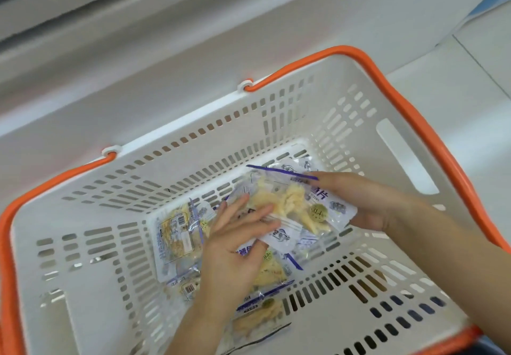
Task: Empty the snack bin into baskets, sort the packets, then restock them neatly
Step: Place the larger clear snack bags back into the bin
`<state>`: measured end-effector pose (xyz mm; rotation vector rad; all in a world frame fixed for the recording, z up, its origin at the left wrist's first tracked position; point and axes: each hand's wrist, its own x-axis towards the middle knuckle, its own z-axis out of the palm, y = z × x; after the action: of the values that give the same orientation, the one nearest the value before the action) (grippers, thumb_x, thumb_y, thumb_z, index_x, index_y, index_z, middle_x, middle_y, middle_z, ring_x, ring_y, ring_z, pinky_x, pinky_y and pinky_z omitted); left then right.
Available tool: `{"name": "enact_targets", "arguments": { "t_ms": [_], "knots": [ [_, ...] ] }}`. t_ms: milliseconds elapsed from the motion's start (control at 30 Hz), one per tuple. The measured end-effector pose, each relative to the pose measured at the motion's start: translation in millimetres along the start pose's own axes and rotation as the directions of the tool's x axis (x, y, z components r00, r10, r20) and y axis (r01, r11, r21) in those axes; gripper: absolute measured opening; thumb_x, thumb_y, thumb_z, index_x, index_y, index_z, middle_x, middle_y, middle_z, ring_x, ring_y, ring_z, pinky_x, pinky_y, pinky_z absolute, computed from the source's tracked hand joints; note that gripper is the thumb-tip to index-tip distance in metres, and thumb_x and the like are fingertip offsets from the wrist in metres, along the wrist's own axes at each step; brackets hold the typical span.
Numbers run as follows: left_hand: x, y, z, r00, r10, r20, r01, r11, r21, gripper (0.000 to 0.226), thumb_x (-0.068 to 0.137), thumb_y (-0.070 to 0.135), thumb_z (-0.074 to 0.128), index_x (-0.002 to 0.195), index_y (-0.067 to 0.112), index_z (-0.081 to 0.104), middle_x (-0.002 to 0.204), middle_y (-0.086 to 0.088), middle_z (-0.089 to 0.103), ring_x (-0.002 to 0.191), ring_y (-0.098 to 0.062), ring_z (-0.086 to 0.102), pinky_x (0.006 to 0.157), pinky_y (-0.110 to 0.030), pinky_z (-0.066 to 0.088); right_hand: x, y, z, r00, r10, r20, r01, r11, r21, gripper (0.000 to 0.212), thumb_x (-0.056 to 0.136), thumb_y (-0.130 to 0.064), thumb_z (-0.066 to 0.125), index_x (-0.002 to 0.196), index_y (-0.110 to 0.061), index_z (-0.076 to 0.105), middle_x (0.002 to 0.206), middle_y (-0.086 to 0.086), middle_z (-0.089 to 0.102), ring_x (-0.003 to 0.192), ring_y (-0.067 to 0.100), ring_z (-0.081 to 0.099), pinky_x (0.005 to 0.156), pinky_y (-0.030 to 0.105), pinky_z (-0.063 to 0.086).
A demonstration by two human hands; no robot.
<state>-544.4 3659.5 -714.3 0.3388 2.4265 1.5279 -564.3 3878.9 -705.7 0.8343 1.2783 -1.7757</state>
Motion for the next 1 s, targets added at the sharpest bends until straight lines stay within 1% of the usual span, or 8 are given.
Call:
{"name": "enact_targets", "arguments": {
  "t_ms": [100,233,400,500,633,733,867,1000],
  "knots": [
    [0.5,-9.8,0.4,0.997,0.068,0.047,-0.071,0.995,0.072,0.036,0.081,0.024,0.05,0.108,0.042,0.065,0.118,0.034,0.059,0.129,0.0,0.046,0.118,-0.034,0.022,4.7,2.7,-10.9,1.0,0.006,0.007,-0.007,0.992,0.125,0.05,0.09,-0.043,0.051,0.124,-0.007,0.06,0.115,0.015,0.068,0.109,0.032,0.064,0.098,0.044,0.048],
    [-2.2,-11.5,-1.7,0.987,0.145,0.063,-0.153,0.978,0.145,0.034,0.084,0.022,0.051,0.11,0.038,0.067,0.121,0.031,0.06,0.122,0.004,0.051,0.106,-0.023,0.039,8.1,4.2,-14.2,0.996,-0.065,0.057,0.06,0.994,0.088,0.049,0.086,-0.042,0.056,0.123,-0.011,0.061,0.117,0.013,0.068,0.114,0.034,0.061,0.098,0.046,0.048],
    [0.9,6.9,7.3,0.992,0.108,-0.063,-0.077,0.925,0.371,0.033,0.088,0.045,0.052,0.11,0.029,0.071,0.089,0.025,0.067,0.073,0.007,0.062,0.061,-0.011,0.051,9.9,8.7,-4.1,0.985,-0.167,0.037,0.163,0.981,0.101,0.032,0.099,-0.027,0.046,0.128,-0.02,0.056,0.12,0.007,0.067,0.114,0.031,0.061,0.089,0.043,0.055],
    [10.2,21.4,21.3,0.986,-0.058,-0.154,0.103,0.948,0.302,0.048,0.082,0.054,0.049,0.116,0.027,0.069,0.081,0.03,0.06,0.082,0.017,0.055,0.073,0.003,0.038,8.7,10.2,4.9,0.978,-0.202,0.055,0.199,0.979,0.047,0.037,0.099,-0.03,0.047,0.136,-0.027,0.046,0.129,-0.007,0.06,0.111,0.021,0.062,0.094,0.042,0.05],
    [21.1,23.1,30.9,0.97,-0.243,-0.01,0.243,0.97,-0.01,0.04,0.085,0.06,0.056,0.122,0.047,0.06,0.136,0.029,0.04,0.129,0.014,0.031,0.107,-0.016,0.031,5.0,12.6,13.2,0.955,-0.231,0.187,0.227,0.973,0.04,0.034,0.102,-0.026,0.04,0.133,-0.021,0.054,0.126,0.008,0.063,0.115,0.031,0.06,0.097,0.049,0.049],
    [28.4,20.4,17.5,0.941,-0.3,0.157,0.324,0.934,-0.153,0.039,0.094,0.028,0.056,0.124,0.053,0.053,0.151,0.031,0.015,0.128,0.025,0.021,0.093,0.0,0.034,2.6,11.3,11.8,0.958,-0.212,0.192,0.189,0.973,0.135,0.035,0.102,-0.026,0.036,0.133,-0.019,0.052,0.125,0.011,0.064,0.115,0.032,0.061,0.098,0.052,0.047],
    [39.2,9.9,-3.1,0.902,-0.375,0.215,0.401,0.911,-0.095,0.085,0.072,0.04,0.076,0.141,0.052,0.029,0.145,0.025,0.034,0.126,0.01,0.04,0.104,-0.022,0.04,5.5,13.1,11.6,0.96,-0.191,0.203,0.172,0.979,0.106,0.034,0.103,-0.022,0.035,0.132,-0.019,0.053,0.123,0.008,0.065,0.113,0.028,0.063,0.096,0.044,0.051],
    [46.9,13.3,-4.3,0.851,-0.498,0.167,0.524,0.82,-0.228,0.086,0.069,0.04,0.077,0.14,0.04,0.029,0.119,0.033,0.046,0.111,0.017,0.047,0.094,-0.014,0.04,4.2,9.8,15.2,0.957,-0.203,0.209,0.173,0.973,0.151,0.036,0.102,-0.027,0.036,0.133,-0.018,0.051,0.123,0.009,0.065,0.112,0.027,0.063,0.093,0.042,0.052]
  ]
}}
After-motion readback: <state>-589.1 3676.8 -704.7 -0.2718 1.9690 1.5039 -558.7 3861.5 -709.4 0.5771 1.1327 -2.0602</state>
